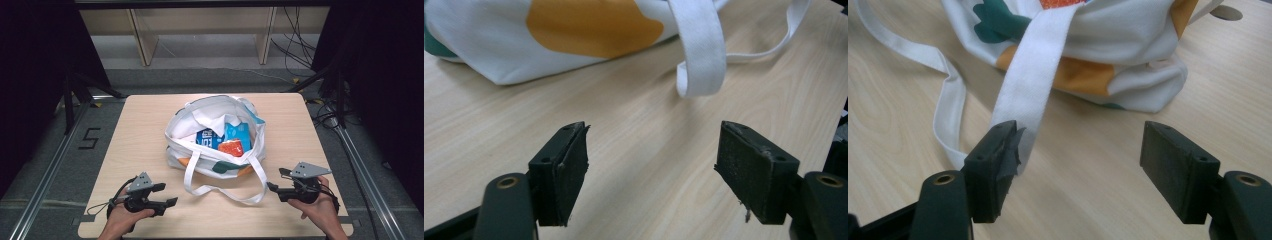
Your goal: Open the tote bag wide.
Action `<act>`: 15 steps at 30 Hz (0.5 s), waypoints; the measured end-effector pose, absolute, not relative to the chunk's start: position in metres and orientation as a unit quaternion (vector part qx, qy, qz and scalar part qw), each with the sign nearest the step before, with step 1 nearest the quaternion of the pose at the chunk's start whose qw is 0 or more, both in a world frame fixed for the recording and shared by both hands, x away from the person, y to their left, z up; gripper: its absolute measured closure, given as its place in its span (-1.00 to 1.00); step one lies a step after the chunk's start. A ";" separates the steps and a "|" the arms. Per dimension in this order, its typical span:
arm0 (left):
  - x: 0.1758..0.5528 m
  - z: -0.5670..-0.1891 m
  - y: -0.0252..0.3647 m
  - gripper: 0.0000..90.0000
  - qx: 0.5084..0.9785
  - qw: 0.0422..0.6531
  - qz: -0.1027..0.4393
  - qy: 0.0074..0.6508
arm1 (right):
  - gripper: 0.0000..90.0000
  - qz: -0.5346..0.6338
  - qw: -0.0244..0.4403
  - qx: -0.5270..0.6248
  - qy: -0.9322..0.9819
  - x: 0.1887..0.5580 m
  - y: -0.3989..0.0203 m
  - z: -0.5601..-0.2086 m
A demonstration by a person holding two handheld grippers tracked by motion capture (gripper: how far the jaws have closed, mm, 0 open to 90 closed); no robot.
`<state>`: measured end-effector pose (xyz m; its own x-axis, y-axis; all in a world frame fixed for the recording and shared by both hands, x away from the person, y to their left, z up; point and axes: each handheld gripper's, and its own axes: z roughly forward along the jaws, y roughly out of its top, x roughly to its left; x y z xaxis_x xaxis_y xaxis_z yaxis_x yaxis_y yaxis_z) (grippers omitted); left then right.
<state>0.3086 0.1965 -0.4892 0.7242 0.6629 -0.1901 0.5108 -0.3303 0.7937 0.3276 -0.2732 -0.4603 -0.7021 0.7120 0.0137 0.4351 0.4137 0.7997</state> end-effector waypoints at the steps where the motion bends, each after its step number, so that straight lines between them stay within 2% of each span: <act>1: 0.308 -0.489 0.196 -0.37 0.813 0.453 0.081 0.357 | -0.28 0.416 0.172 0.341 0.825 0.328 -0.275 -0.461; 15: 0.295 -0.495 0.191 -0.40 0.818 0.445 0.095 0.352 | -0.30 0.410 0.163 0.348 0.827 0.303 -0.278 -0.471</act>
<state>0.2945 0.1913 -0.4955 0.7337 0.6608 -0.1586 0.4918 -0.3553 0.7949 0.3034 -0.2779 -0.4710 -0.7048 0.7092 0.0160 0.4417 0.4210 0.7923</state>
